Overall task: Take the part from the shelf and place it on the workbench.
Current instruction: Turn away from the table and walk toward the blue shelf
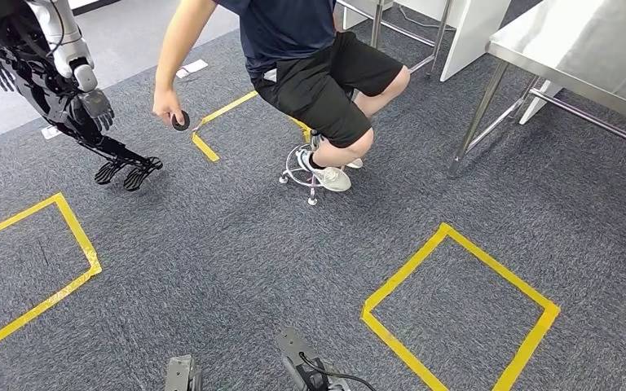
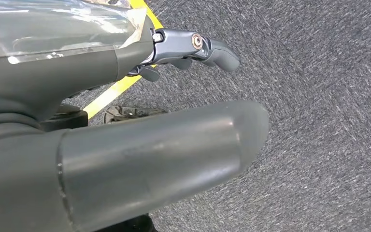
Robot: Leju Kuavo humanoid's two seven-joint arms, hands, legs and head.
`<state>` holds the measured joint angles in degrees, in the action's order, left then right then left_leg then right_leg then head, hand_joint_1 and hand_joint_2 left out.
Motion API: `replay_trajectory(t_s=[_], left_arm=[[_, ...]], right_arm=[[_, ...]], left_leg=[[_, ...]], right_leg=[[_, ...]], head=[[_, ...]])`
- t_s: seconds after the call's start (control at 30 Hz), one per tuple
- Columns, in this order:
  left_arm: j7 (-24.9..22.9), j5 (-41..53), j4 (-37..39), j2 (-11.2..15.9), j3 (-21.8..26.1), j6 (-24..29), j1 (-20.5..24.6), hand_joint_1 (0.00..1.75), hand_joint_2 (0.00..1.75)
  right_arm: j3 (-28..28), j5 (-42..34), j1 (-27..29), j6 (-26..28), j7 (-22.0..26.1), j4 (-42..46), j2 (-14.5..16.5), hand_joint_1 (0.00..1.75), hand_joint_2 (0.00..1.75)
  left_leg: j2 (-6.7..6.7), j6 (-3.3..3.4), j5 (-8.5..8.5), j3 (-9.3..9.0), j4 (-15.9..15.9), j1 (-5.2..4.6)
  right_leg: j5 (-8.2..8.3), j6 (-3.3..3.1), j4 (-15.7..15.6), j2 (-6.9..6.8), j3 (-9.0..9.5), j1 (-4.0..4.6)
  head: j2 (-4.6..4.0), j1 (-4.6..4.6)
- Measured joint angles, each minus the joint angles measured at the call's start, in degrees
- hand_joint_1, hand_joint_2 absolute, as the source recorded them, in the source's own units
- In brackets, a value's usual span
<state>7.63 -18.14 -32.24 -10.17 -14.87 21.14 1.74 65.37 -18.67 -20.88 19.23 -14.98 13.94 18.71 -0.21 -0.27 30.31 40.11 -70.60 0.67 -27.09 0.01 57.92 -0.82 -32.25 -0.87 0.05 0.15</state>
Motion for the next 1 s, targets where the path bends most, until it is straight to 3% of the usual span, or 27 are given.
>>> replay_trajectory(t_s=[0.07,0.13,0.27,0.33,0.4,0.43,0.47,0.5,0.57,0.63,0.73,0.8,0.9,0.93,0.97,1.0], left_arm=[[0.0,0.0,0.0,0.02,0.01,0.0,0.12,0.0,0.0],[0.0,0.0,0.0,0.02,0.01,0.0,0.25,0.0,0.0],[0.0,0.0,0.0,0.02,0.04,0.02,0.22,0.0,0.0],[0.0,0.0,0.0,-0.05,0.07,0.02,0.27,0.0,0.0],[0.0,0.0,0.0,-0.08,0.08,0.01,0.21,0.0,0.0],[0.0,0.0,0.0,-0.08,0.09,0.01,0.17,0.0,0.0],[0.0,0.0,0.0,-0.09,0.09,0.01,0.14,0.0,0.0],[0.0,0.0,0.0,-0.11,0.09,0.01,0.13,0.0,0.0],[0.0,0.0,0.0,-0.18,0.1,0.0,0.18,0.0,0.0],[0.0,0.0,0.0,-0.23,0.11,-0.01,0.19,0.0,0.0],[0.0,0.0,0.0,-0.21,0.11,-0.02,0.09,0.0,0.0],[0.0,0.0,0.0,-0.2,0.11,-0.01,0.12,0.0,0.0],[0.0,0.0,0.01,-0.16,0.1,0.01,0.12,0.0,0.0],[0.0,0.0,0.01,-0.14,0.1,0.02,0.05,0.0,0.0],[0.0,0.0,0.02,-0.12,0.11,0.02,0.0,0.0,0.0],[0.0,0.0,0.02,-0.09,0.11,0.01,-0.02,0.0,0.0]], right_arm=[[0.0,0.01,-0.01,0.0,0.01,0.0,0.01,0.0,0.0],[0.0,0.01,0.0,0.0,0.0,0.0,0.01,0.0,0.0],[0.01,0.01,-0.02,0.0,0.01,0.0,-0.01,0.0,0.0],[0.02,0.01,-0.02,0.0,0.01,-0.01,-0.05,0.0,0.0],[0.02,-0.01,0.01,0.0,-0.01,-0.04,-0.1,0.0,0.87],[0.02,-0.01,0.02,0.0,-0.01,-0.05,-0.12,0.0,1.31],[0.02,-0.01,0.03,0.0,-0.02,-0.07,-0.13,0.0,1.75],[0.02,-0.01,0.03,0.0,-0.02,-0.07,-0.14,0.0,1.75],[0.03,0.0,0.03,0.0,-0.02,-0.07,-0.14,0.0,1.75],[0.05,0.0,0.05,0.0,-0.02,-0.07,-0.13,0.0,1.75],[0.18,0.01,0.03,0.0,-0.01,-0.07,-0.04,0.0,1.75],[0.25,0.01,0.01,0.0,0.0,-0.07,0.02,0.0,1.75],[0.28,0.01,0.03,0.0,0.01,-0.07,0.01,0.0,1.75],[0.28,0.01,0.03,0.0,0.01,-0.07,0.01,0.0,1.75],[0.28,0.01,0.03,0.0,0.01,-0.07,0.0,0.0,1.75],[0.28,0.01,0.02,0.0,0.01,-0.07,0.0,0.0,1.75]], left_leg=[[0.98,0.4,-3.27,-4.13,8.11,-0.14],[1.58,0.86,-4.1,-6.12,12.23,-0.48],[0.8,2.25,-4.52,-6.59,13.06,-0.65],[0.39,2.81,-4.86,-6.72,13.33,-0.41],[-0.08,2.96,-4.92,-6.58,13.31,-0.4],[-0.33,2.96,-4.92,-6.53,13.29,-0.4],[-0.63,2.94,-4.92,-6.54,13.28,-0.38],[-1.02,2.9,-4.91,-6.58,13.25,-0.34],[-1.83,2.58,-4.82,-6.56,13.03,-0.36],[-2.46,1.99,-4.74,-6.32,12.76,-0.51],[-2.71,1.1,-4.73,-5.97,12.67,-0.31],[-1.81,0.58,-3.01,-4.76,10.22,-0.12],[-0.54,0.01,2.0,0.26,-0.33,-0.01],[-0.41,-0.07,2.69,1.56,-2.93,0.0],[-0.28,-0.06,2.37,1.93,-3.56,0.0],[-0.08,0.05,0.98,1.0,-1.66,-0.01]], right_leg=[[-0.08,0.13,0.05,-0.17,0.09,0.27],[-0.14,0.46,0.06,-0.4,-0.01,0.65],[-0.97,1.42,1.05,-0.65,-0.55,0.57],[-3.7,1.38,6.55,-0.04,-3.14,0.48],[-6.63,1.31,14.35,0.26,-6.9,0.46],[-7.1,1.53,16.47,0.3,-8.01,0.42],[-6.64,1.92,16.3,0.33,-8.02,0.35],[-5.32,2.43,13.68,0.42,-6.8,0.21],[-2.16,3.21,5.48,1.24,-2.85,-0.1],[-0.54,2.92,0.85,1.99,-0.58,-0.19],[-0.09,1.63,0.41,1.69,-0.38,-0.09],[0.06,0.69,0.25,1.21,-0.31,-0.34],[-0.01,-0.09,0.23,0.19,-0.35,-0.09],[-0.04,-0.12,0.23,-0.21,-0.37,0.03],[-0.06,-0.15,0.23,-0.6,-0.36,0.12],[-0.09,-0.17,0.23,-0.97,-0.31,0.17]], head=[[0.0,0.0],[0.0,0.08],[0.0,0.16],[0.0,0.23],[0.0,0.26],[0.0,0.26],[0.0,0.26],[0.0,0.26],[0.01,0.27],[0.01,0.23],[0.0,0.21],[0.01,0.16],[0.01,0.1],[0.01,0.09],[0.0,0.09],[0.0,0.09]])
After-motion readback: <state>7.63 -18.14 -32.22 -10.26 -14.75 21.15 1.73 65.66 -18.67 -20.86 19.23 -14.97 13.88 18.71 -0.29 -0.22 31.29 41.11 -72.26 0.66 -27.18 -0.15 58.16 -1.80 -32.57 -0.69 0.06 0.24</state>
